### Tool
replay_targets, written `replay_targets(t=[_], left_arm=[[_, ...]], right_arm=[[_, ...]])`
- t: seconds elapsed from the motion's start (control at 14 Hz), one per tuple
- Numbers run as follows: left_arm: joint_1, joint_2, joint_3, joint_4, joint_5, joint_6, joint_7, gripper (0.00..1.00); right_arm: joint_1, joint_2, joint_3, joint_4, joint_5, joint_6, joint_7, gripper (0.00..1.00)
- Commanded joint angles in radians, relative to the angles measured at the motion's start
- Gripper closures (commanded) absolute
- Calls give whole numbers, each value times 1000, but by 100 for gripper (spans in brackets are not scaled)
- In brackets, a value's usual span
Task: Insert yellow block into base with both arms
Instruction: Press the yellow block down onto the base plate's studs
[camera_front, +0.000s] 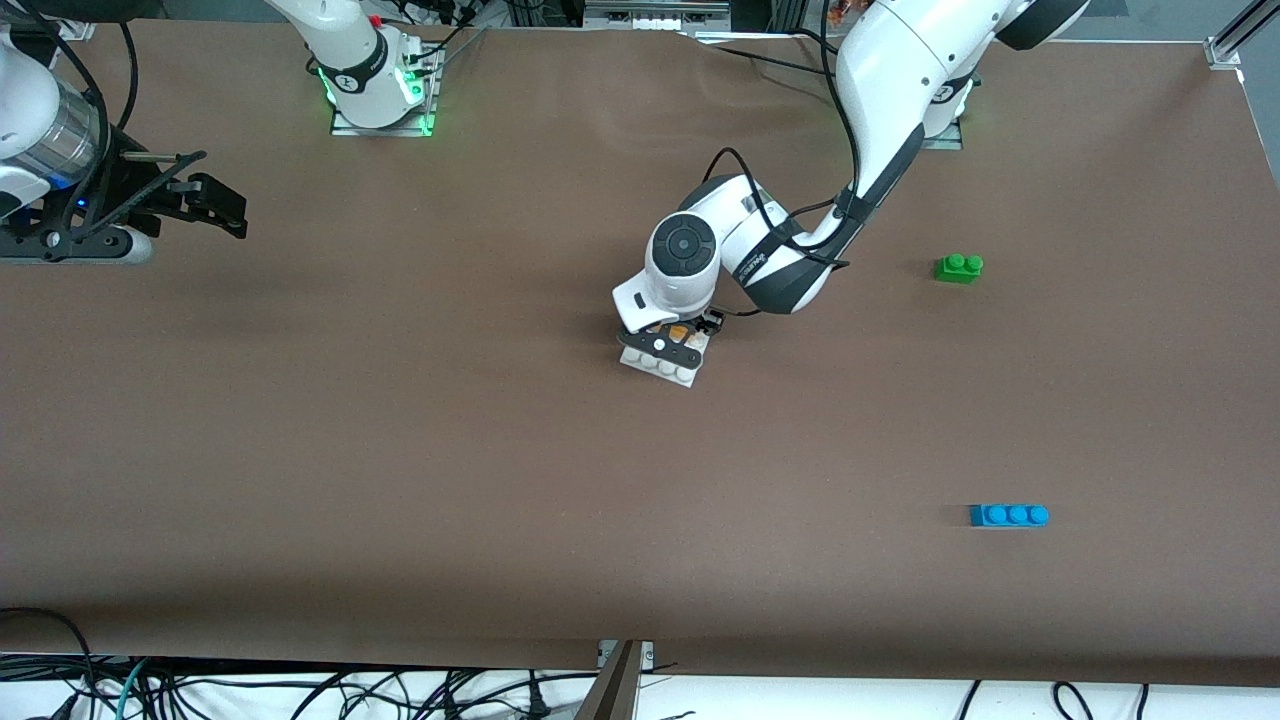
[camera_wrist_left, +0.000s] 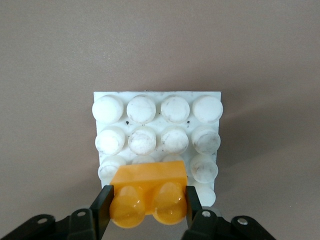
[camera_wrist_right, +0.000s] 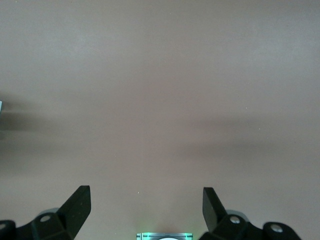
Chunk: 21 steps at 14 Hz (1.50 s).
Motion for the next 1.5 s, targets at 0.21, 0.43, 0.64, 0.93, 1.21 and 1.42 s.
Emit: replay_targets(t=[0.21,0.43,0.64,0.93,1.21,1.42], left_arm=[[-21,11,12,26,31,-2,-22,66],[-23,17,12,26,44,23,-22,66],[-23,27,12,28,48,26,-22,66],[-24,31,12,26,48,26,-22,66],[-32,40,13,26,67,31,-23,66],[-32,40,12,26,67,31,-25,62]], right_arm=[[-3,1,3,11,-8,-14,8,1],[-3,1,3,11,-8,-14,8,1],[-3,1,3,11,-8,-14,8,1],[-3,1,3,11,-8,-14,8,1],[-3,1,3,11,-8,-14,8,1],[-3,1,3,11,-8,-14,8,1]])
